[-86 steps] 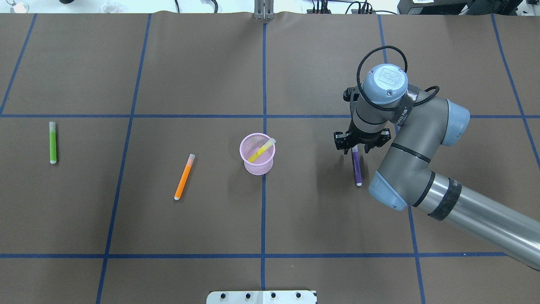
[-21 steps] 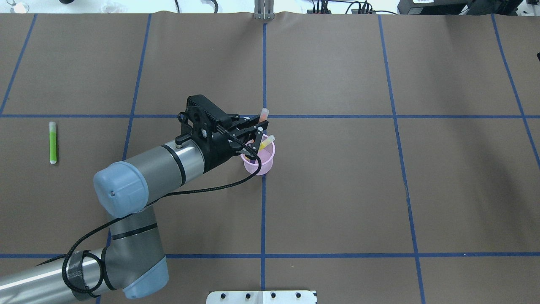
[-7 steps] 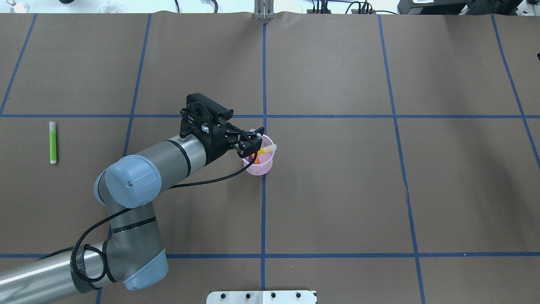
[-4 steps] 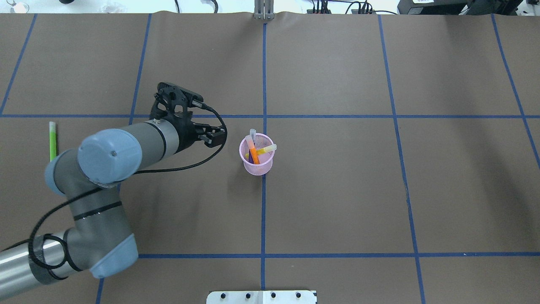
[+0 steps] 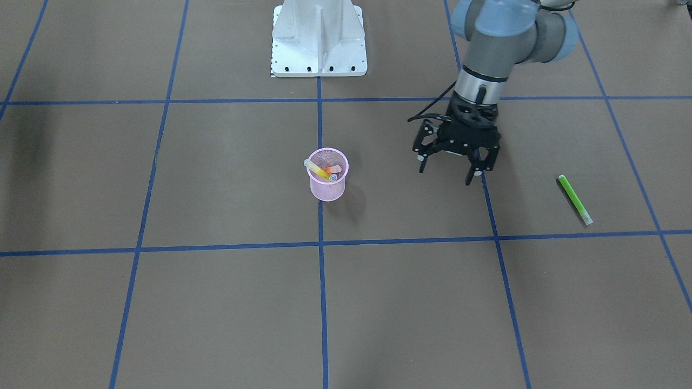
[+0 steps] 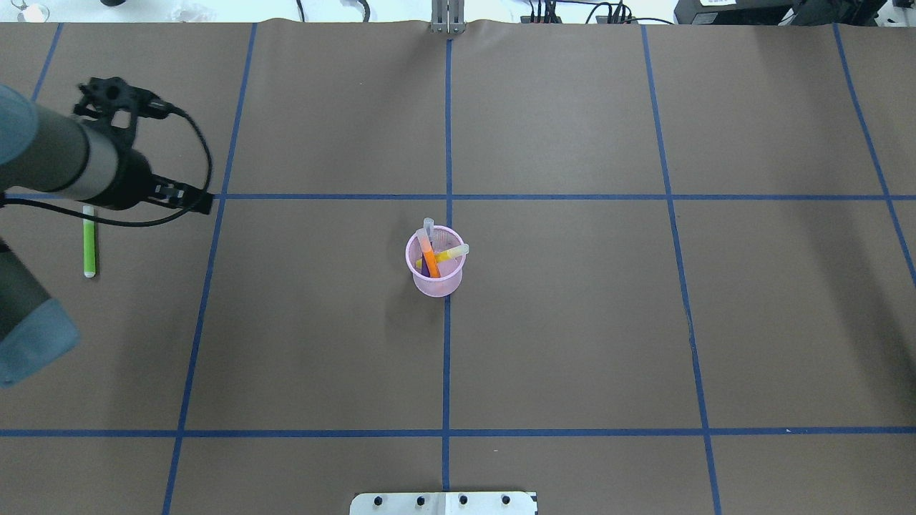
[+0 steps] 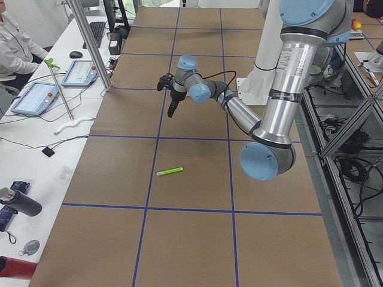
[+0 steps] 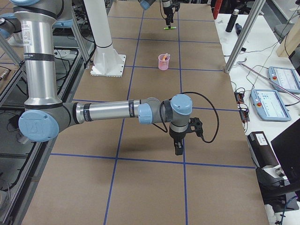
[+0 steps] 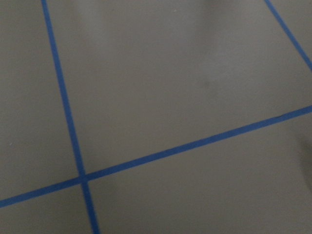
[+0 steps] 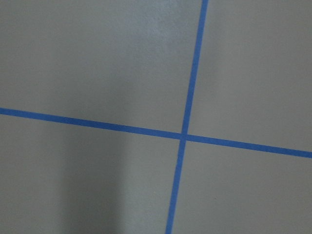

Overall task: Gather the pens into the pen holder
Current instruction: 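Move the left gripper to the green pen and grasp it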

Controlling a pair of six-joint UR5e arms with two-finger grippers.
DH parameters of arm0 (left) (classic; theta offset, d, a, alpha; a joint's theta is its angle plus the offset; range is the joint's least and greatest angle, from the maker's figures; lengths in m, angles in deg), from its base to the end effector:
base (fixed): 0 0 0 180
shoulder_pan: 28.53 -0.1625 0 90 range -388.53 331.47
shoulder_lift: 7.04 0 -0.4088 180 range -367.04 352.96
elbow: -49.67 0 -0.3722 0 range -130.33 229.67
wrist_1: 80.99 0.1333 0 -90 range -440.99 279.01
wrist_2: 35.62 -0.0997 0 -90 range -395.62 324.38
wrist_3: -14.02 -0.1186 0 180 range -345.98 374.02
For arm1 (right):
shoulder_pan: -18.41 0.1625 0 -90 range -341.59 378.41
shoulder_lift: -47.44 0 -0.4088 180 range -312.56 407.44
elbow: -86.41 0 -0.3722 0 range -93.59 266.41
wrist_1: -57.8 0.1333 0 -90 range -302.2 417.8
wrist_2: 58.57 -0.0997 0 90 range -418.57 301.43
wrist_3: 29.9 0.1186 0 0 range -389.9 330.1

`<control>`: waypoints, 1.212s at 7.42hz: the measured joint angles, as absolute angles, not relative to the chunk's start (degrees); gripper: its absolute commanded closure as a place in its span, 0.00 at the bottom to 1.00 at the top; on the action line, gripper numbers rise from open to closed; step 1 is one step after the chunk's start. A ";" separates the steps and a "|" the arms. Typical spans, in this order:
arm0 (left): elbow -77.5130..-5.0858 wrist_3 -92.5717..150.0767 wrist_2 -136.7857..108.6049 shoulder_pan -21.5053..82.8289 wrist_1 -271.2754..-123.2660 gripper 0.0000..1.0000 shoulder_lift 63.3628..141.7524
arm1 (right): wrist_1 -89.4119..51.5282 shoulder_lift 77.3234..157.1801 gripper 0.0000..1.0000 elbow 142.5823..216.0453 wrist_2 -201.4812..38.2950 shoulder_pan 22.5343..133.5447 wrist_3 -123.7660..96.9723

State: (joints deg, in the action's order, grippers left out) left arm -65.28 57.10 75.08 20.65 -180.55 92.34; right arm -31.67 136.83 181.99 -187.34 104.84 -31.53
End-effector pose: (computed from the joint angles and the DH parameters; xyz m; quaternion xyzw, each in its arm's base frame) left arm 0.2726 -0.4553 0.3668 0.1620 0.3697 0.0491 0.9136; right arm 0.0288 -0.4870 0.6113 0.0497 -0.3322 -0.0622 0.9398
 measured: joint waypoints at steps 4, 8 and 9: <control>-62.27 62.60 77.59 25.71 -179.34 0.11 84.52 | -31.56 138.45 0.00 180.36 -186.90 105.43 -33.02; -49.20 65.10 85.19 29.52 -185.06 0.21 86.23 | -31.69 138.62 0.00 179.01 -189.30 106.26 -32.54; -45.06 64.96 86.40 30.35 -188.19 0.22 87.83 | -31.69 138.69 0.00 178.95 -189.72 106.28 -32.58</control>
State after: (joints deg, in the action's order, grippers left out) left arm -45.06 64.96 86.40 30.35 -188.19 87.83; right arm -31.69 138.69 178.95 -189.72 106.28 -32.58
